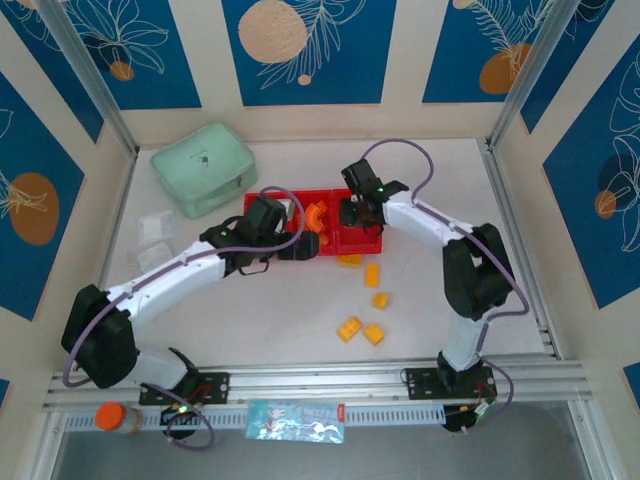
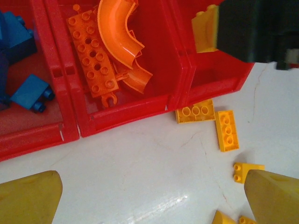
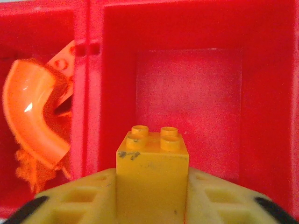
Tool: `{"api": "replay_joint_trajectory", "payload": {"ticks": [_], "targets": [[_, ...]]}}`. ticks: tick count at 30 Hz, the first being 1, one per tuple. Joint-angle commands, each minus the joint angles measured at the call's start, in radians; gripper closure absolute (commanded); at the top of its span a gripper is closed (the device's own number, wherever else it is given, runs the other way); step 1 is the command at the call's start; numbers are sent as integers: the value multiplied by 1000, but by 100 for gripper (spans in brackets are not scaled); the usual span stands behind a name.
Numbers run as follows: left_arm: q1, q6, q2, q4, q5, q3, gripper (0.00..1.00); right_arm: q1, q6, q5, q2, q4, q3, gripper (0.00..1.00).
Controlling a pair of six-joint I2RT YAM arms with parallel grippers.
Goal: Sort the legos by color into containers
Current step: Place the lego in the container, then move the container to the center of the table.
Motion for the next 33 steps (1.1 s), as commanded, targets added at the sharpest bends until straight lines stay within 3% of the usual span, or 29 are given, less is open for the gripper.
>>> {"api": "replay_joint_trajectory", "payload": {"ticks": [1, 4, 19, 25, 33], "targets": [[2, 20, 21, 0, -17, 50, 1, -27, -33, -31, 29, -14, 61, 54], [2, 25, 26, -9, -14, 65, 1, -29, -45, -26, 9, -27, 69, 45], [-9, -8, -87, -20, 14, -36, 1, 67, 25, -83, -294, -39, -306, 31], [-13, -53, -143, 3, -3, -114, 1, 106, 10, -147, -280, 50, -410, 27], [-15, -67, -173, -10, -12, -157, 1, 132, -39, -31, -189, 89, -389, 17]]}}
